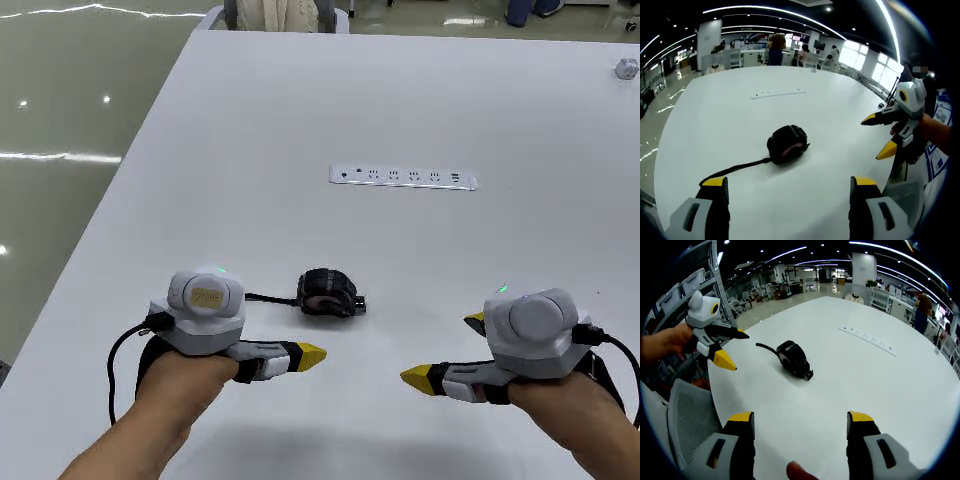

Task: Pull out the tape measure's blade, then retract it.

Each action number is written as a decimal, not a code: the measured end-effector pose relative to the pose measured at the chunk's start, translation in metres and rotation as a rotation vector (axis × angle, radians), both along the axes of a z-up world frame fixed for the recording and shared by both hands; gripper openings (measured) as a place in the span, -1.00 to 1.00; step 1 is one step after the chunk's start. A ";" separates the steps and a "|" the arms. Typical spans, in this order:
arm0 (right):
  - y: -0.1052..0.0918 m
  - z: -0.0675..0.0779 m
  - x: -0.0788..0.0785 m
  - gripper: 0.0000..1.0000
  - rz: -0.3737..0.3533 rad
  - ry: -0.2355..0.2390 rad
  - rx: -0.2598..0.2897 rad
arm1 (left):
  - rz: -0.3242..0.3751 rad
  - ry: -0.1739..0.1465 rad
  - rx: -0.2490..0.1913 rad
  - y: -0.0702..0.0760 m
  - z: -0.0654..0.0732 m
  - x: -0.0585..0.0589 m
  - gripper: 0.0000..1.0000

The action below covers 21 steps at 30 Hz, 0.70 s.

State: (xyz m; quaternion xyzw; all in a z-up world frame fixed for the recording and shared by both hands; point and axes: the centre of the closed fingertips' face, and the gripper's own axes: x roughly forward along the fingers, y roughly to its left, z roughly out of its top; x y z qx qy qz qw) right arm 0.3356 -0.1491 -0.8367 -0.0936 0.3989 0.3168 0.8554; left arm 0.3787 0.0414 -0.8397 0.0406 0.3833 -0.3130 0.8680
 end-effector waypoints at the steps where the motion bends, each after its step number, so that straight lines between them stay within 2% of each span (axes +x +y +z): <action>1: 0.000 -0.001 0.001 0.54 0.001 0.001 -0.001 | -0.002 0.001 0.000 -0.001 0.000 0.001 0.97; 13: 0.000 -0.009 0.013 0.49 0.031 0.005 -0.015 | -0.033 0.006 0.008 -0.012 -0.008 0.015 0.96; 21: 0.005 -0.017 0.021 0.46 0.083 0.005 -0.030 | -0.067 0.002 0.027 -0.018 -0.012 0.023 0.95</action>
